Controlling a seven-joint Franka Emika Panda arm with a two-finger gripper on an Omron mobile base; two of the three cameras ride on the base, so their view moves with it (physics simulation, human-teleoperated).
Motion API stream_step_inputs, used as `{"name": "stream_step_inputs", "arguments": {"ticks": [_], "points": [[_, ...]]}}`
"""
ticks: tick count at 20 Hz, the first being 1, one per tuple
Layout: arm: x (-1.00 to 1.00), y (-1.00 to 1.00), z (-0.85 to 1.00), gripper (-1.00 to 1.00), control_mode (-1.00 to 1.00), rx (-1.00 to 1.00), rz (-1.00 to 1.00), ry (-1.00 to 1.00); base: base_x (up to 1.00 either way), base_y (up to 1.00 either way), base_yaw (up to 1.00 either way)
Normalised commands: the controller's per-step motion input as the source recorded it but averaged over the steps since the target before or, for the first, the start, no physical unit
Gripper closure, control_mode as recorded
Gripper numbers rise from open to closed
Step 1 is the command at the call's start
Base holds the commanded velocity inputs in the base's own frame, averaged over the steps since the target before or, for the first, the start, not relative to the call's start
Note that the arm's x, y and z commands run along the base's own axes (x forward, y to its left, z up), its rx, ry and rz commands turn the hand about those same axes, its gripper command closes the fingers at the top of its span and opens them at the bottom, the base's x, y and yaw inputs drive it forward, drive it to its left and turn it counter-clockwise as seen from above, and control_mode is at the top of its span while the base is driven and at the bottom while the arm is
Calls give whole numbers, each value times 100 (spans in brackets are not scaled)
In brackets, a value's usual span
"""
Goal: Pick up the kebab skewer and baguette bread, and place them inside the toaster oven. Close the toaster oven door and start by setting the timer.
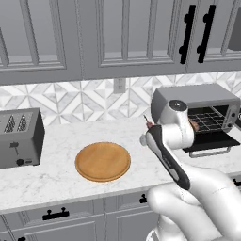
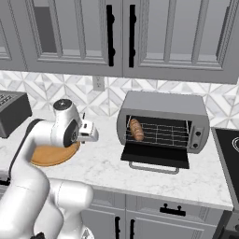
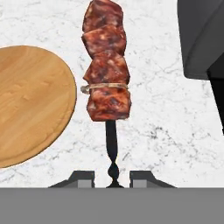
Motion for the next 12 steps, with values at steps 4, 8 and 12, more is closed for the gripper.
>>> {"name": "stream_step_inputs", "arguments": {"ticks": [4, 8, 12], "points": [[-14, -100, 23, 100, -100, 0, 0, 0, 0, 0, 0], [-7, -100, 14, 100, -100, 0, 0, 0, 0, 0, 0], [-1, -100, 8, 100, -100, 0, 0, 0, 0, 0, 0]]}}
